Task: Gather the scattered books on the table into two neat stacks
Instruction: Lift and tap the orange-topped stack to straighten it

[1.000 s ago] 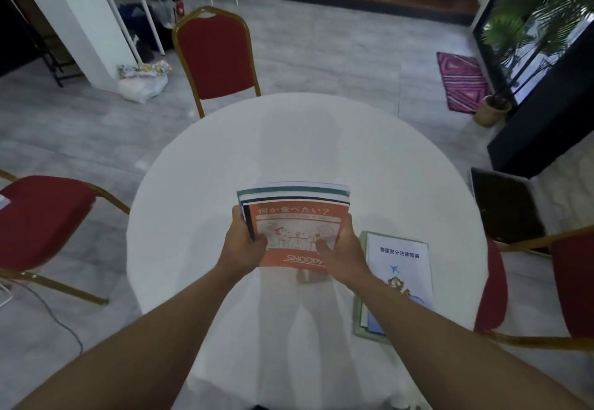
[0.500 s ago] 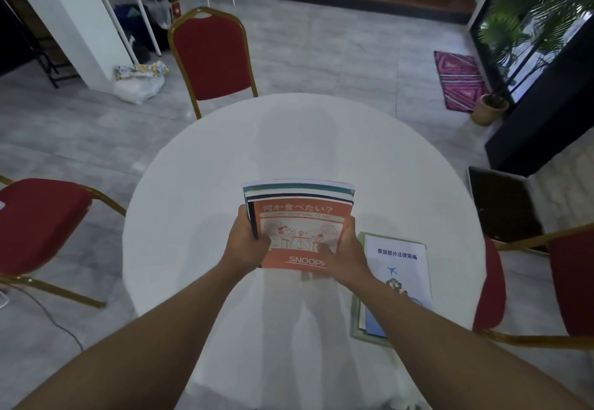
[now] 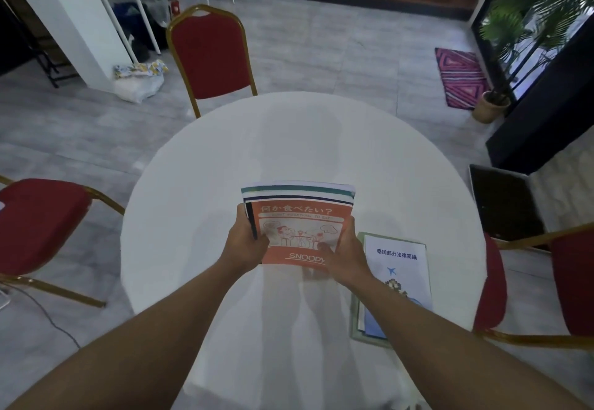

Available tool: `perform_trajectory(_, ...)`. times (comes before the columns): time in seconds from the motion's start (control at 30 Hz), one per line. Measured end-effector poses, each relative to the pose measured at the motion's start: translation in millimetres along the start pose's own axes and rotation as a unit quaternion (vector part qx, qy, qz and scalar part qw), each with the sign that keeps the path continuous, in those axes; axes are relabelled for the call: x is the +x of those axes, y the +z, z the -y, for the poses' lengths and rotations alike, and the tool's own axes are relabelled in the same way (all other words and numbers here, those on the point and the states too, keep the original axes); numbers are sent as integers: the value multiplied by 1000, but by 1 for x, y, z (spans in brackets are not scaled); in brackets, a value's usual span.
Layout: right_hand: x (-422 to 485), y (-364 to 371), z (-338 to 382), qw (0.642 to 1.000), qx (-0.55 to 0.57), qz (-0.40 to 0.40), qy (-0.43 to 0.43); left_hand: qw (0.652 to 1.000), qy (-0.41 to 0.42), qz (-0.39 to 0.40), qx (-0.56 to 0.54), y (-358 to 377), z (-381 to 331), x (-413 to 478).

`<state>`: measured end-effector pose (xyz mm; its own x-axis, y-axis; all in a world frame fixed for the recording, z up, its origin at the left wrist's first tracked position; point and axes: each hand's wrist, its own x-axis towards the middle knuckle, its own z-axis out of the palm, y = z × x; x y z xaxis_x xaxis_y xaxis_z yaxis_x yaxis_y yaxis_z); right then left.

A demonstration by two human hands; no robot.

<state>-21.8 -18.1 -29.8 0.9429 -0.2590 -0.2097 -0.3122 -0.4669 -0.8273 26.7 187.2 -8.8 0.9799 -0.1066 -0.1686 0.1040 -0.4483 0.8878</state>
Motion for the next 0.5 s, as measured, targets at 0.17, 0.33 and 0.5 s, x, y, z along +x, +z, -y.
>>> perform_trajectory(0.17,3,-1,2,1000,-13,-12,-16,1000,-11,-2,-9,-1,-3,2)
perform_trajectory(0.33,0,2,-5,1000,-6,-12,-10,1000,0,1,9,0,-2,0)
perform_trajectory(0.5,-1,0,-7,1000,-7,5,-1,1000,5,1,12,1,-3,-1)
